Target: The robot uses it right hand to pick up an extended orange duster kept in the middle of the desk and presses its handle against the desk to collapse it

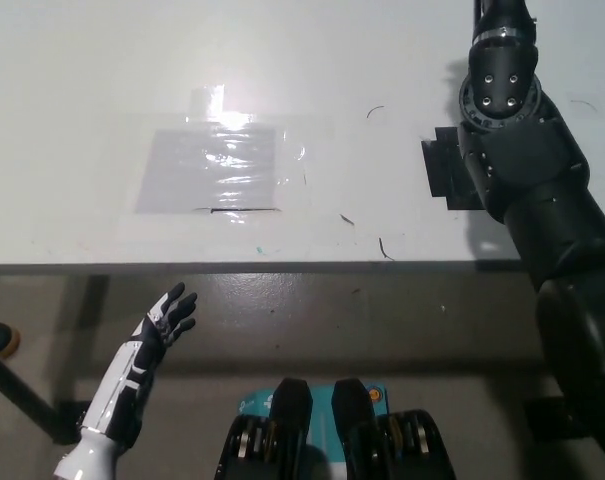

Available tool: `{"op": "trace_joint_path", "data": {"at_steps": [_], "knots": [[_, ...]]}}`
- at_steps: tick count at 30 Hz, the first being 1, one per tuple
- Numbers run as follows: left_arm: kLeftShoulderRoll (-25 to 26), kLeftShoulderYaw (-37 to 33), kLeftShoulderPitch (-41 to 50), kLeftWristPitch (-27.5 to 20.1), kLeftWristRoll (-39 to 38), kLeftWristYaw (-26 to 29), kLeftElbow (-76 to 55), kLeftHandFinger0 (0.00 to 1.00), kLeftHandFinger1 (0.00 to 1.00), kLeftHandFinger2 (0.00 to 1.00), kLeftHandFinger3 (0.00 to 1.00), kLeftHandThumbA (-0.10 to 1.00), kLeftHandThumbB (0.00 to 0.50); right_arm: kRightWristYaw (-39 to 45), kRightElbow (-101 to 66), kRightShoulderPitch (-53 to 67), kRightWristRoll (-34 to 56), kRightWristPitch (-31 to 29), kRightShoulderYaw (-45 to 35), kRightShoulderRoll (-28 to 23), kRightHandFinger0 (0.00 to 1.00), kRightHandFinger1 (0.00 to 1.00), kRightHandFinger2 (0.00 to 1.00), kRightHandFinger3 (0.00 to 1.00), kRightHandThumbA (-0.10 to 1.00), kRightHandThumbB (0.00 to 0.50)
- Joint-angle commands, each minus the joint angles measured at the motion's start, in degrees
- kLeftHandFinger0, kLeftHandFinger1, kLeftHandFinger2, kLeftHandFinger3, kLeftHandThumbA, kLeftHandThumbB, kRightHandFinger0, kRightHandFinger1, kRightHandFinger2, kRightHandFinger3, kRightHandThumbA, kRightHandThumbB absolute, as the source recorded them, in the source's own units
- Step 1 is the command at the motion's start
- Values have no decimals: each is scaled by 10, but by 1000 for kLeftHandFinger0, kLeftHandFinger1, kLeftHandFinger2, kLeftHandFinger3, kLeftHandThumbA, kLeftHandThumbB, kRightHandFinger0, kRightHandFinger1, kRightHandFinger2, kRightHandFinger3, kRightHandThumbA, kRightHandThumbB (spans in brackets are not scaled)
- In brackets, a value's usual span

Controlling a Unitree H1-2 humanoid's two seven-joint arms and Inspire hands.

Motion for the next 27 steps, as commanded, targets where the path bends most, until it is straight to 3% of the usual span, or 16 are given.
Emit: {"op": "trace_joint_path", "data": {"at_steps": [1, 2, 5, 7, 10, 12, 20, 24, 27], "knots": [[0, 4, 4, -19, -6, -1, -9, 1000, 1000, 1000, 1000, 1000, 142, -36, -13, -12, 31, -32, -1, 2, 0, 69, 399, 476, -100, 81], [-1, 4, 3, -18, -5, 0, -10, 1000, 1000, 1000, 1000, 1000, 139, -47, -18, -7, 28, -32, 5, 1, 0, 80, 402, 466, -100, 103], [-1, 4, 3, -18, -5, 0, -10, 1000, 1000, 1000, 1000, 1000, 140, -49, -18, -7, 31, -32, 10, 1, 0, 80, 400, 453, -100, 103], [0, 3, 1, -18, -4, -2, -9, 1000, 1000, 1000, 1000, 1000, 149, -65, -22, -1, 29, -32, 16, 0, 0, 55, 357, 300, -100, 111], [0, 2, 2, -17, -3, -2, -9, 1000, 1000, 1000, 1000, 1000, 151, -70, -21, -1, 31, -32, 21, 0, 0, 52, 354, 291, -100, 109], [-1, 3, 0, -22, -5, -2, -5, 1000, 1000, 1000, 1000, 1000, 143, -85, -21, 5, 23, -32, 34, -2, 0, 6, 322, 288, -100, 75], [-2, 2, 1, -26, -5, -3, -2, 1000, 1000, 1000, 1000, 1000, 133, -78, -15, 19, 42, -32, 33, 1, 0, 0, 300, 254, -100, 80], [-1, 0, 1, -26, 0, -3, -4, 1000, 1000, 1000, 1000, 1000, 140, -60, 21, 37, 55, -32, 19, 0, 0, 0, 226, 240, -100, 83], [-1, 0, 2, -21, 3, -1, -7, 1000, 1000, 1000, 1000, 1000, 148, -47, 41, 50, 54, -32, 22, -5, 0, 16, 301, 236, -100, 70]]}}
